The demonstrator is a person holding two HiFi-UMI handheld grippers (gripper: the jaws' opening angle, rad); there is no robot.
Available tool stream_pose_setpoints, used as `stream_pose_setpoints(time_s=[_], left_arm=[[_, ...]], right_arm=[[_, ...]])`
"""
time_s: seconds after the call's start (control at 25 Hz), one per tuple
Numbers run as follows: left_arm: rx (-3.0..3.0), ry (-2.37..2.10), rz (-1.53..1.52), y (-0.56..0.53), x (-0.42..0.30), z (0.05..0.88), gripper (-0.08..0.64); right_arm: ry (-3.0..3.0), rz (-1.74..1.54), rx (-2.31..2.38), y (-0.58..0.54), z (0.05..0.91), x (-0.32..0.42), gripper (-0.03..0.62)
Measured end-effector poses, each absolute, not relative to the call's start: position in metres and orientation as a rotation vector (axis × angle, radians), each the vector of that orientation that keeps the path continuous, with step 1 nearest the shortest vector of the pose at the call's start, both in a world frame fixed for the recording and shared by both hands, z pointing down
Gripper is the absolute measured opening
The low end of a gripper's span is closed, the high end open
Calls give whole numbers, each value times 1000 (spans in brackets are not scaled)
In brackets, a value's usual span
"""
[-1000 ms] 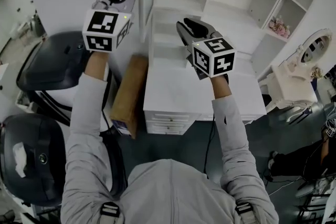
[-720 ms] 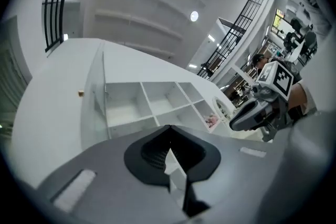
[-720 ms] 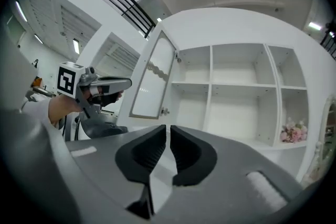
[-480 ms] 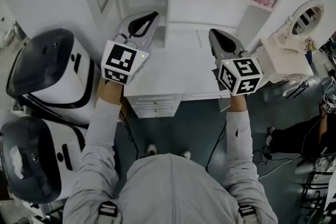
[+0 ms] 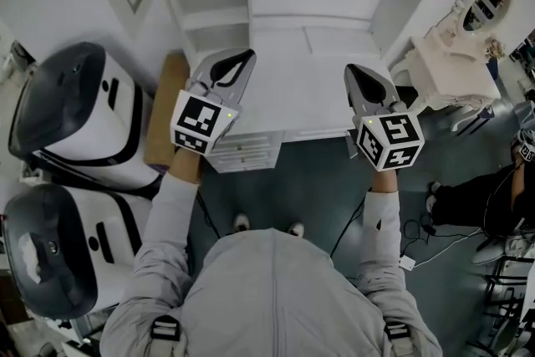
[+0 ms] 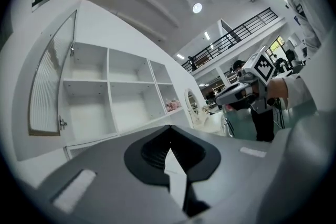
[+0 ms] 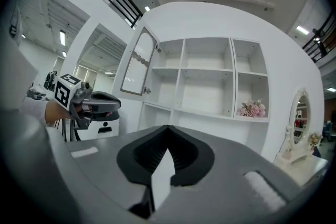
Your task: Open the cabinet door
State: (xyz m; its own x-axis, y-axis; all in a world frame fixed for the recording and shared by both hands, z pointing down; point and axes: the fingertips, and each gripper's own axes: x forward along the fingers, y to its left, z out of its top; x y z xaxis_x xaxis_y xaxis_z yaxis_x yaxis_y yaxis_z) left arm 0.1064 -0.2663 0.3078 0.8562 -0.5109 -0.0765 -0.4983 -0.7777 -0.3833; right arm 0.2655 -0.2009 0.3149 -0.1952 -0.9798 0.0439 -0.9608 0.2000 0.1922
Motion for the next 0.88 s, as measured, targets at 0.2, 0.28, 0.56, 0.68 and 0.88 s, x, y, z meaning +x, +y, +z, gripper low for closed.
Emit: stream_pose_setpoints(time_s=[0.2,0.28,0.56,0.68,0.88], left_arm=[[-2685,810,-51,-268,103,329,17],[-2689,825,-53,-270,101,337,17],[-2672,812,-66,-271,103,343,17],[-2651,797,-70,-272,107,339,17],[-2656,769,-77,-271,115,341,17]], right_arm=[[-2321,-132,1924,-191,327,276,0],[-2328,-125,1923,-189,331,276,0],[-2286,-145,1892,-195,342,275,0],[-2277,-142,1883,-200,346,276,0],[-2276,-139,1866,-204,349,275,0]])
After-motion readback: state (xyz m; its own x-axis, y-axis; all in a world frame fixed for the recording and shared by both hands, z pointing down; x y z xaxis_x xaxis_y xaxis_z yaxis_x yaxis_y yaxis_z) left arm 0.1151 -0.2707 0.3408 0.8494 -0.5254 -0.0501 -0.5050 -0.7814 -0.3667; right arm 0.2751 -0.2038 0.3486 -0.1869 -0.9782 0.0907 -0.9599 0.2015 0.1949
